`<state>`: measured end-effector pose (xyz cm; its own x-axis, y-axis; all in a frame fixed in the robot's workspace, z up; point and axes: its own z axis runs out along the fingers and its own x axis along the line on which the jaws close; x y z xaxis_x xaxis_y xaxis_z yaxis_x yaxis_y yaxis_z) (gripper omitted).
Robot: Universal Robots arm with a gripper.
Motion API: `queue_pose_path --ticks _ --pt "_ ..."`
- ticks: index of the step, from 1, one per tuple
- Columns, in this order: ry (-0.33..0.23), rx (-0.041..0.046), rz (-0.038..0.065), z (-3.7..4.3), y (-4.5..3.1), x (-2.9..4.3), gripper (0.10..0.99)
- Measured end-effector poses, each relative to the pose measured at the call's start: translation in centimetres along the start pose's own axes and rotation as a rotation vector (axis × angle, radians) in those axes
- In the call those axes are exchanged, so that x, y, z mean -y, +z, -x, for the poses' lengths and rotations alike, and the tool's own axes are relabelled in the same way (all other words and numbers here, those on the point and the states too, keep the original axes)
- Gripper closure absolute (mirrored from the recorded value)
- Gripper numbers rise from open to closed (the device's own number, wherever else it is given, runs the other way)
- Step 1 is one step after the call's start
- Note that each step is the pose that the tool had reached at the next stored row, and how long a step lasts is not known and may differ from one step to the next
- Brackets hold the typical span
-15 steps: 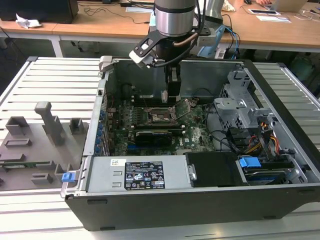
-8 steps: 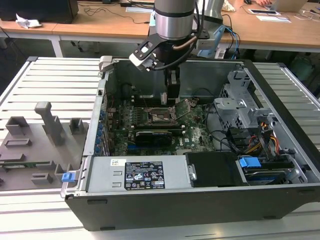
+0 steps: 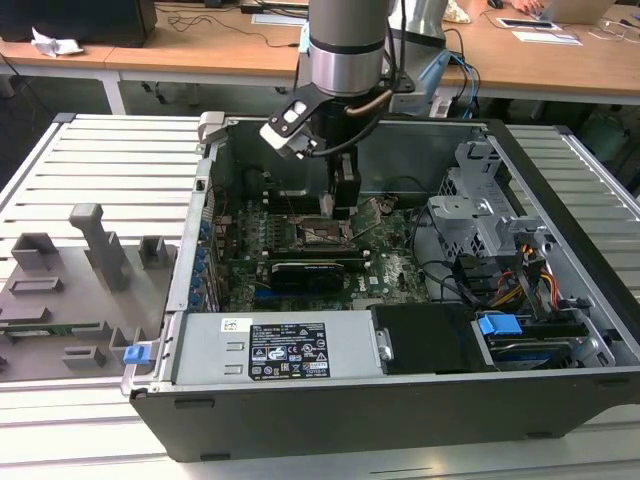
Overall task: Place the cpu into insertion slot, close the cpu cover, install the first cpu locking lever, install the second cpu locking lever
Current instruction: 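Place the cpu into insertion slot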
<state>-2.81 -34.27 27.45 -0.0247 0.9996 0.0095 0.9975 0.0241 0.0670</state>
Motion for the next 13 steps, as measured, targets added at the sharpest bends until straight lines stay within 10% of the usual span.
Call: queue_pose_path --ticks 13 --pt "0.001 -0.0002 0.000 -0.23 1.24 1.85 0.561"
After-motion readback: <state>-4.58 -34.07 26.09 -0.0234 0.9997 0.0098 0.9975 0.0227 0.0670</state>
